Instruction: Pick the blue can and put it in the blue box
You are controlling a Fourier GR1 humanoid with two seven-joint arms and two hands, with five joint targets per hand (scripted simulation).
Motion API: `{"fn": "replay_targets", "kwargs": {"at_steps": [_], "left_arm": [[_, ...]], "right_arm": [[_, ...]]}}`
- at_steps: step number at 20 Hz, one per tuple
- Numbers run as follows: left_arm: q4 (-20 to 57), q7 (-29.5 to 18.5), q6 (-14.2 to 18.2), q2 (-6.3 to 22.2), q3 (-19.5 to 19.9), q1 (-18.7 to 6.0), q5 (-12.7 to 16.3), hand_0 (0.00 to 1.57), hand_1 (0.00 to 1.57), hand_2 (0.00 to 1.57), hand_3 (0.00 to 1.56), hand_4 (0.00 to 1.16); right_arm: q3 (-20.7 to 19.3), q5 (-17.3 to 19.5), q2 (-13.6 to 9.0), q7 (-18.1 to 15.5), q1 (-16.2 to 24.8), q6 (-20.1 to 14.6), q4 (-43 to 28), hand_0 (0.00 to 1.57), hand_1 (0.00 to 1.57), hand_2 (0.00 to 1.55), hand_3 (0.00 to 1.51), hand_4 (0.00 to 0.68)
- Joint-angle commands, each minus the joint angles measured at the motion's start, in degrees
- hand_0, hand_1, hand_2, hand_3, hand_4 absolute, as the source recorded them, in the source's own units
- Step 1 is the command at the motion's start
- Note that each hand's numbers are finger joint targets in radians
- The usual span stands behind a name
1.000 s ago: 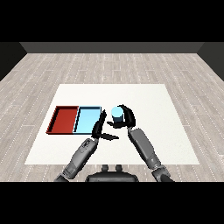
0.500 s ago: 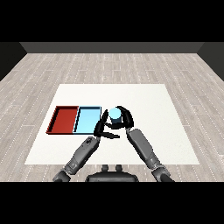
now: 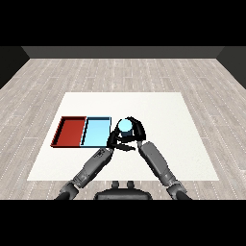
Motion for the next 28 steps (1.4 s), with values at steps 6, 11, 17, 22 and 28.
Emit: {"fn": "replay_targets", "kwargs": {"at_steps": [6, 11, 17, 22, 28], "left_arm": [[1.21, 1.29, 4.39, -0.01, -4.35, -2.68, 3.56, 0.0, 0.0, 0.0, 0.0, 0.0], [2.07, -1.72, 4.8, 0.01, -6.42, -2.91, 5.69, 0.0, 0.0, 0.0, 0.0, 0.0], [3.69, 1.18, 5.92, 0.0, -6.2, -6.07, 5.48, 0.0, 0.0, 0.0, 0.0, 0.0], [2.44, 1.51, 6.93, 0.02, -7.37, -6.92, 5.56, 0.0, 0.0, 0.0, 0.0, 0.0], [5.29, 1.52, 11.69, 0.05, -3.39, -6.48, 7.43, 1.44, 1.44, 1.46, 1.34, 1.09]], "right_arm": [[5.12, -1.72, 0.02, -2.94, 2.18, -2.59, 0.48, 1.43, 1.43, 1.46, 1.38, 0.551], [5.58, -2.77, 0.01, -0.59, -1.45, -4.06, 0.85, 1.44, 1.44, 1.47, 1.38, 0.531], [4.32, 0.55, -1.63, 0.92, 2.9, -1.15, -4.36, 1.44, 1.44, 1.45, 1.35, 0.521], [5.98, -0.28, 0.0, 3.22, 0.3, -2.67, -4.31, 1.44, 1.44, 1.45, 1.36, 0.483], [9.62, -3.26, -0.02, -0.46, -1.09, -6.56, -1.6, 1.44, 1.44, 1.46, 1.37, 0.513]]}}
